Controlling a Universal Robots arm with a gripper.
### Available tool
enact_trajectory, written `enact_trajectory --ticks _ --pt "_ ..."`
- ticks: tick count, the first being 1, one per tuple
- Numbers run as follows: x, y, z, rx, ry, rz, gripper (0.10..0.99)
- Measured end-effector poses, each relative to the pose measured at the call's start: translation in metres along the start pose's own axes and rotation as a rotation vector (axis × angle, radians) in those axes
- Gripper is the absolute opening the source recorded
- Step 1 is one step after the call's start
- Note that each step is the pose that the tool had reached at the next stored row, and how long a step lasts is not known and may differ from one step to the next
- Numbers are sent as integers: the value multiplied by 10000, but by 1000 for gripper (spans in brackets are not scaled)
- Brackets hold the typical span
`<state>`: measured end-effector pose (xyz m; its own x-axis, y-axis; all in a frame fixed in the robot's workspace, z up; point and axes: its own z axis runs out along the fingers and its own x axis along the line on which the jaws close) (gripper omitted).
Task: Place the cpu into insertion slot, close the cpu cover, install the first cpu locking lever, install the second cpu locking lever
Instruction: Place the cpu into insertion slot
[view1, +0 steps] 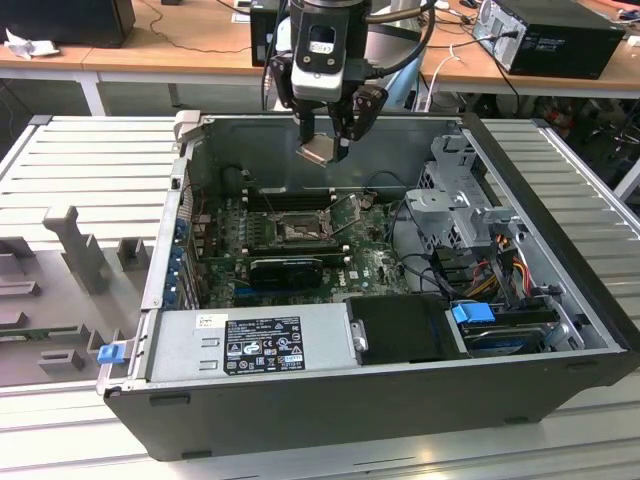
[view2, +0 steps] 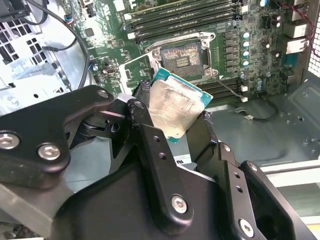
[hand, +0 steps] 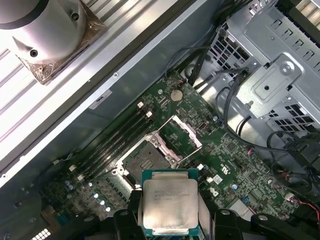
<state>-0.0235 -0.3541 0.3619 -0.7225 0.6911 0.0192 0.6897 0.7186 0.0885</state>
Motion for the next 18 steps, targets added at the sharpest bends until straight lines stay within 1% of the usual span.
enact_trajectory --ticks 7,18 --pt "0 0 1 -8 -36 410 533" --pt "0 0 2 -18 -79 897 533"
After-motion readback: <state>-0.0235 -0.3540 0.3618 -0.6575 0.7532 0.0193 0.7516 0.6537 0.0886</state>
